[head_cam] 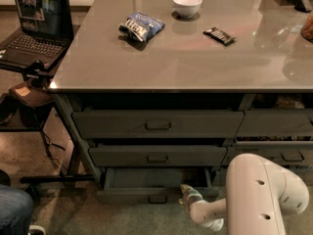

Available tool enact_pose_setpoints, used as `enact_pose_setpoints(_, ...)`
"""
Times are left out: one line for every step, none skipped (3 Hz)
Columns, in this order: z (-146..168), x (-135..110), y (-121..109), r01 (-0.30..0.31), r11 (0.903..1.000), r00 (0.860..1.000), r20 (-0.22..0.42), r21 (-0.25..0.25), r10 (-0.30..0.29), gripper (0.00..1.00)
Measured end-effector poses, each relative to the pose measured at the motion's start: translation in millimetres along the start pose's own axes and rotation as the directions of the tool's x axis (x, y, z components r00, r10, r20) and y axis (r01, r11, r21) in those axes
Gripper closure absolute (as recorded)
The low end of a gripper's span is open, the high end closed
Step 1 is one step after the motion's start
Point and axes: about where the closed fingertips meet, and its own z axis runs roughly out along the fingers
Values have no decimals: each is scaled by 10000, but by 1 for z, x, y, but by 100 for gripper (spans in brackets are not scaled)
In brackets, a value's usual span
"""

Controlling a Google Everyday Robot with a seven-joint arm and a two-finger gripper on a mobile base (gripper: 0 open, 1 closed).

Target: Open bottom drawer

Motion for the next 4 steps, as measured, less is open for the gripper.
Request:
enact_pose_setpoints(-7, 1, 10, -69, 9999, 10000, 12, 73, 69, 100)
enact_pose_setpoints(-9, 0, 10, -68, 10000, 10000, 14, 72, 68, 100)
enact_pose_setpoints(-16, 1, 21, -142, 9998, 9999, 46, 138, 141, 100)
enact_pose_setpoints(-19, 0, 20, -142, 9998, 9999, 46, 139, 142, 100)
